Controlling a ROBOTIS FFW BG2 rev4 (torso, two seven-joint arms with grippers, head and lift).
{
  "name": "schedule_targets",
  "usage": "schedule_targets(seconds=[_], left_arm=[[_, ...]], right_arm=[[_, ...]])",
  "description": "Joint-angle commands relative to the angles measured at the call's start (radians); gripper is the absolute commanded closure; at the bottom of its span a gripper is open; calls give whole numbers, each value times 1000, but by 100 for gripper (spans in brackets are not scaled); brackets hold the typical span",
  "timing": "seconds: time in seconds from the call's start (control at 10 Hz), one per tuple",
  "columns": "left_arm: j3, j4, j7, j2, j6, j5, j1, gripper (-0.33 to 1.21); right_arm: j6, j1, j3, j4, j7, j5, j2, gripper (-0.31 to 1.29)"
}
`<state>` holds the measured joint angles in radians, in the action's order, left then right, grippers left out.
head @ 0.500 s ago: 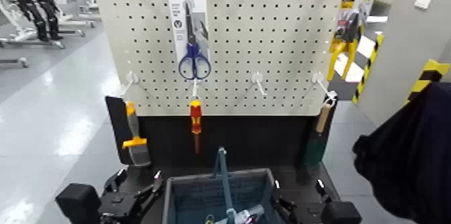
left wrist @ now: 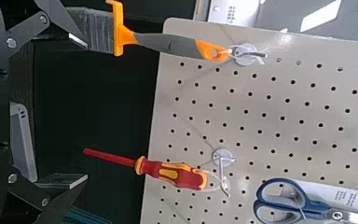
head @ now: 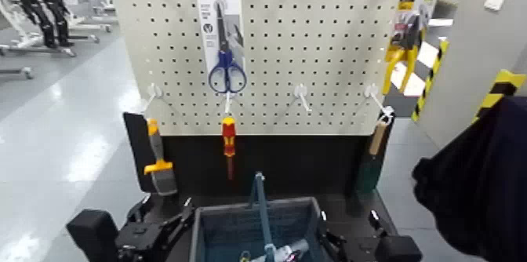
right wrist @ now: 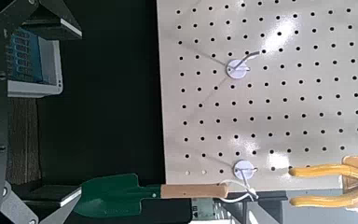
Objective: Grasp the handle of the crate.
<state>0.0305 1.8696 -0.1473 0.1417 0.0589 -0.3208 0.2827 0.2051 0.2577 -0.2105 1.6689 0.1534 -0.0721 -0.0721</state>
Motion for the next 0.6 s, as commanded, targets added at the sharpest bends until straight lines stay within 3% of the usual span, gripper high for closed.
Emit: schedule_targets(seconds=[0.1, 0.3, 0.6], left_arm=[[23, 23, -14, 41, 124, -175, -50, 29], [19, 45, -43, 62, 292, -362, -108, 29], [-7, 37, 12, 81, 536, -673, -166, 29]], right_arm=[[-3, -1, -1, 0, 0, 0, 0, 13], [-6, -1, -3, 0, 0, 0, 0, 13], [-6, -1, -4, 0, 0, 0, 0, 13]])
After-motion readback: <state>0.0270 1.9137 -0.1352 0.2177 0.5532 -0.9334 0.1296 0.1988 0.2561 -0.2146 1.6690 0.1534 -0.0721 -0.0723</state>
